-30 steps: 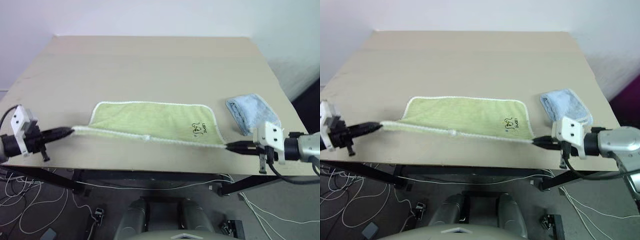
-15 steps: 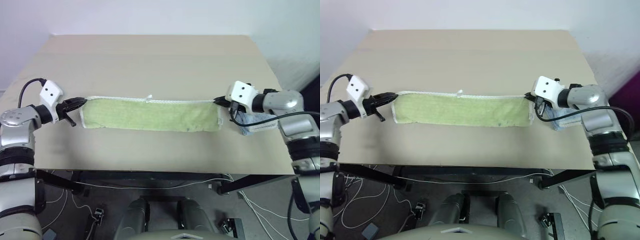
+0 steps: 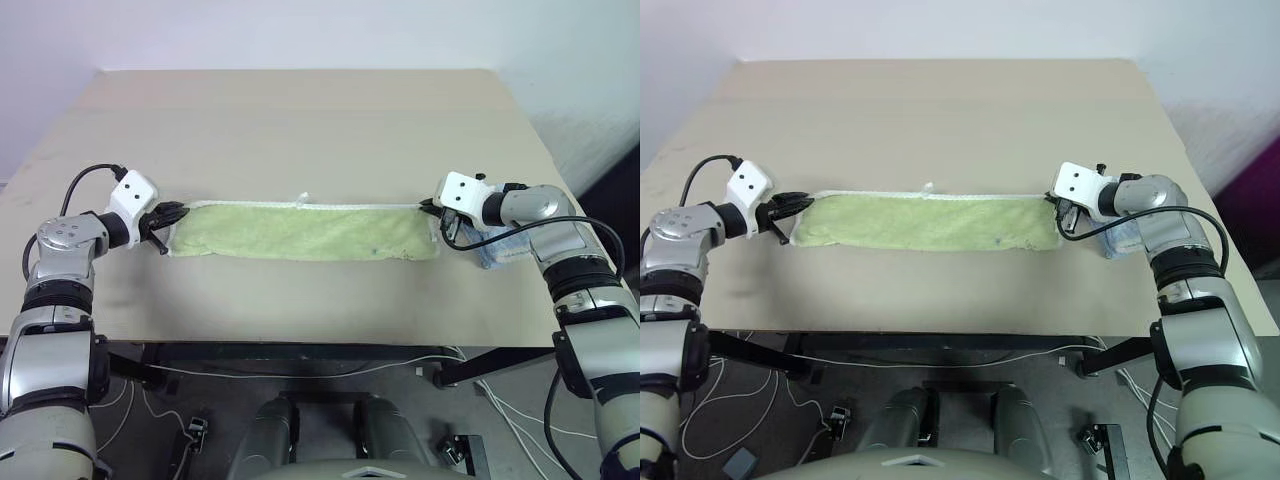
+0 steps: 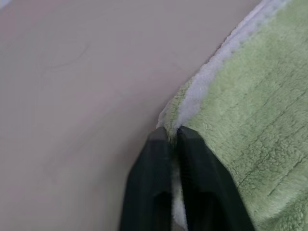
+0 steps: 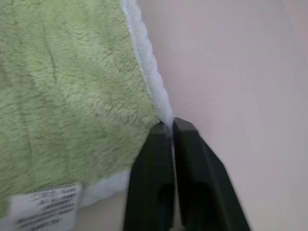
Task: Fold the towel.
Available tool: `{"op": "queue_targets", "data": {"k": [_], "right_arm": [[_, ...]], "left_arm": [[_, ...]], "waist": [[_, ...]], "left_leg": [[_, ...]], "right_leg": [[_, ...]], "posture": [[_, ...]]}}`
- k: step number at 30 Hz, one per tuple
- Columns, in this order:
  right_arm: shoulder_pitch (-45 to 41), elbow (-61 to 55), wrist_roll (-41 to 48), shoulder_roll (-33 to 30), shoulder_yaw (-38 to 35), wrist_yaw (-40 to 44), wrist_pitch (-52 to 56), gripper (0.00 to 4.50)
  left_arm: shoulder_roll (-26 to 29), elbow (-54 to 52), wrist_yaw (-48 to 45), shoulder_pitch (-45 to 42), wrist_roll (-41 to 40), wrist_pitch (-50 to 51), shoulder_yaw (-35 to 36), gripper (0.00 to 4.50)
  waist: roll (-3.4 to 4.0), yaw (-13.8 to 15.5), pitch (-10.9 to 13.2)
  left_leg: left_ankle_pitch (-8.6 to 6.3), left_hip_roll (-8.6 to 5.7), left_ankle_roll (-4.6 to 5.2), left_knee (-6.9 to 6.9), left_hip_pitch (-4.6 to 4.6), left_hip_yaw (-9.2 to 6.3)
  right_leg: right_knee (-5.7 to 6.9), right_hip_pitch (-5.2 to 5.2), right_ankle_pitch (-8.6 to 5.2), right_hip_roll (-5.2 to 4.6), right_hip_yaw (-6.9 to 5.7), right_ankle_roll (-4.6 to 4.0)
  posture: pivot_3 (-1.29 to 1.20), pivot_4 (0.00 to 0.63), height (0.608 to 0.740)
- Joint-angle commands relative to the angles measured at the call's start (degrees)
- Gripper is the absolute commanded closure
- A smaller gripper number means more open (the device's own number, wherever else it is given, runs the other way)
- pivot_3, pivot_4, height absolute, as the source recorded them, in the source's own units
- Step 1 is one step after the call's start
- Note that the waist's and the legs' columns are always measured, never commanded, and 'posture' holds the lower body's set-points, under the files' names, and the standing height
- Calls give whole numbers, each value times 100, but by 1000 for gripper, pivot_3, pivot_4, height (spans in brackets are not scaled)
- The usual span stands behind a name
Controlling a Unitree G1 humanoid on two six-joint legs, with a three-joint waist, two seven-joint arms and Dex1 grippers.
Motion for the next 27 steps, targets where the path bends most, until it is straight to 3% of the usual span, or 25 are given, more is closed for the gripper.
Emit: {"op": "queue_targets", "data": {"k": [1,9,13,15,16,19,23,27], "right_arm": [[-157,23,117,3,-195,14,-89,3180],[-102,-382,173,-337,-557,-604,-299,488],[670,-2039,1173,-511,-1461,-551,846,470],[1487,-3411,2002,-519,-2029,-538,2223,470],[1930,-4124,2472,-488,-2299,-597,3021,207],[2964,-5701,3566,-425,-2782,-824,4836,12],[3457,-6721,5551,381,-3747,-2261,7525,12],[3493,-6882,6732,1471,-4588,-3952,9034,12]], "left_arm": [[39,41,-87,-120,-64,15,102,2777],[165,-89,-64,0,-240,-135,309,82],[299,-387,94,158,-621,-82,771,29],[326,-866,-68,392,-931,50,1014,29],[332,-1198,-189,569,-1060,128,1084,0],[309,-2182,-437,1101,-1298,374,1113,0],[272,-3310,-811,1745,-1457,586,914,0],[157,-3775,-1029,1905,-1448,731,661,0]], "waist": [[0,-4,0],[0,-12,0],[0,8,0],[-2,29,-2],[-2,33,-2],[-1,50,-3],[-1,29,-3],[-4,48,-5]], "left_leg": [[0,0,0,0,0,0],[0,0,0,0,0,-1],[0,3,0,-1,-7,-5],[0,5,0,-2,-7,-6],[0,8,1,-2,-6,-11],[-1,8,1,1,-5,-12],[-1,7,2,4,1,-10],[-1,8,1,-2,7,-12]], "right_leg": [[0,0,0,0,0,0],[1,-1,0,-1,0,0],[0,-6,0,-3,0,0],[-1,-5,0,-8,0,0],[-3,0,0,-8,0,0],[-4,6,0,-12,1,0],[5,8,1,-15,10,-1],[2,12,1,-15,14,-1]], "posture": [[0,150,740],[0,150,740],[0,150,740],[0,150,740],[0,150,740],[0,150,740],[0,150,740],[0,150,740]]}}
